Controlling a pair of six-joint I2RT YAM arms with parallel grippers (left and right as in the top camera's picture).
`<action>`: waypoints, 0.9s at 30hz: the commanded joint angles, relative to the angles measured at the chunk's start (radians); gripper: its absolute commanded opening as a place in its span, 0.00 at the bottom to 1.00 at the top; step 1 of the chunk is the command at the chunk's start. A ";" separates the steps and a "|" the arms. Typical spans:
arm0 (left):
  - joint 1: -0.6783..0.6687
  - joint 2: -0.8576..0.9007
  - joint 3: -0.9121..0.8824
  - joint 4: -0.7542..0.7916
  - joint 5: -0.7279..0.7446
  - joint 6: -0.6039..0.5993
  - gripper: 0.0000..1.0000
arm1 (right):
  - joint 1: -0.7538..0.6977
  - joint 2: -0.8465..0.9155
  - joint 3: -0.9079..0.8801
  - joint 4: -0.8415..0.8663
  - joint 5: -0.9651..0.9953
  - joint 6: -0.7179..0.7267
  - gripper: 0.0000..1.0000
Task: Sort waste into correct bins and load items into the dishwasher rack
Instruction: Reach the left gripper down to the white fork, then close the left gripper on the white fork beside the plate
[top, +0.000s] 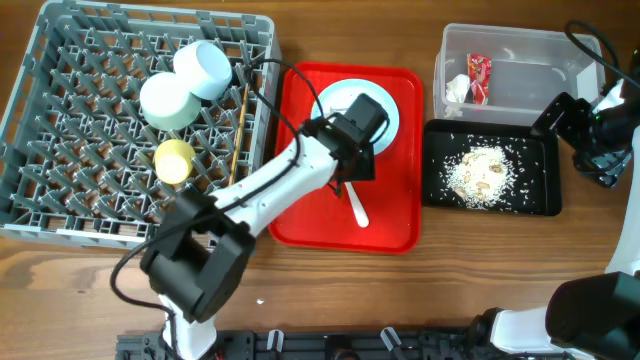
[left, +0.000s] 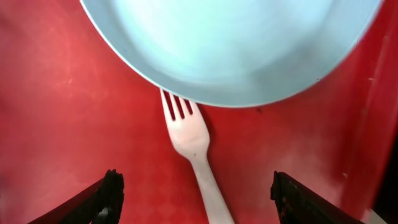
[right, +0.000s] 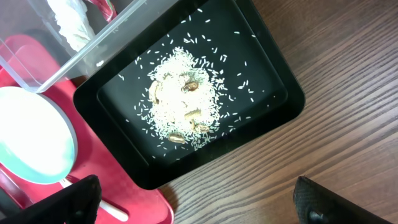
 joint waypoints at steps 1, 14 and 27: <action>-0.018 0.054 0.005 0.013 -0.105 -0.073 0.76 | 0.002 -0.024 0.019 -0.001 -0.009 -0.013 1.00; -0.020 0.156 0.005 0.084 -0.147 -0.121 0.78 | 0.002 -0.024 0.019 -0.001 -0.009 -0.014 1.00; -0.018 0.182 0.005 0.084 -0.144 -0.121 0.37 | 0.002 -0.024 0.019 -0.001 -0.008 -0.013 1.00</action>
